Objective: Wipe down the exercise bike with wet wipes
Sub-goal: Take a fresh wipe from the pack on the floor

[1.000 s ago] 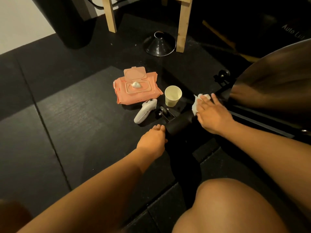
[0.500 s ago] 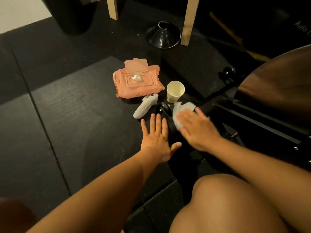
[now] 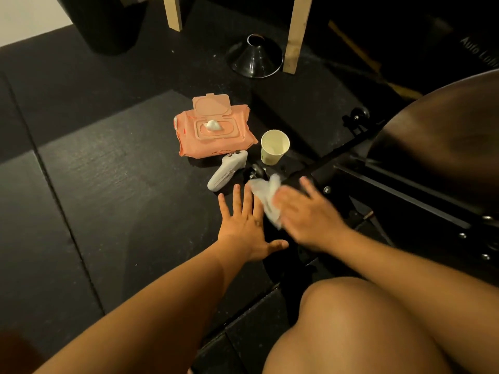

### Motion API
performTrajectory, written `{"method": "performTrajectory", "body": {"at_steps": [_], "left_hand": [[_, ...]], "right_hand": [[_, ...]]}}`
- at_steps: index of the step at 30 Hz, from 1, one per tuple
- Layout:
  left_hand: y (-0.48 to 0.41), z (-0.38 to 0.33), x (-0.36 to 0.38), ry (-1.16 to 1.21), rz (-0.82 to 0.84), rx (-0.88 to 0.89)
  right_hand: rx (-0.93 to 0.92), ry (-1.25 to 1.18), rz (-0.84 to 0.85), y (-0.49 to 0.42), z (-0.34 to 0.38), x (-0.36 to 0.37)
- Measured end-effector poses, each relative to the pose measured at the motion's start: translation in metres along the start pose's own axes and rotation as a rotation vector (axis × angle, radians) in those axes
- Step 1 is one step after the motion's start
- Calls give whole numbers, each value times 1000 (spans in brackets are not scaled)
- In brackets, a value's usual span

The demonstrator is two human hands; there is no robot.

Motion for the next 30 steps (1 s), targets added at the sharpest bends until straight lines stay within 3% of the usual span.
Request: {"method": "performTrajectory", "body": {"at_steps": [2,4,9,13,17,18,20,22,23,26,30], "left_hand": [[-2,2,0,10,8,-15],[-1,2,0,21,22,-9],[3,2,-1,29,79,48],[10,37,-10,-34,107,22],[18,51,-18,-102,57,19],[19,47,-18,-105,55,34],[22,39,-15,-78,59,57],[26,37,-14,-54,56,70],[27,37,-14,-51,57,74],[25,36,-20,-59,46,86],[22,21,-23,-52,20,138]], "right_hand": [[226,62,72,4,-63,3],[286,101,108,-1,-82,3],[64,-114,-48,-28,34,19],[-35,-43,-181,-23,25,6],[323,-67,-199,-3,-32,8],[294,-95,-226,-2,-15,10],[54,-160,-249,-10,45,12],[-105,-162,-190,-13,78,18],[-80,-144,-162,-13,67,17],[235,-54,-156,-3,-20,9],[391,-14,104,7,-91,20]]}}
Point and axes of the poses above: each hand's wrist, its own y-axis away from the middle knuckle, its own x-axis out of the palm, z = x × y, the point moved 9 cm from there along -y, towards the middle knuckle, and after that the axes turned 6 degrees about -x, right-handed, at the moved point
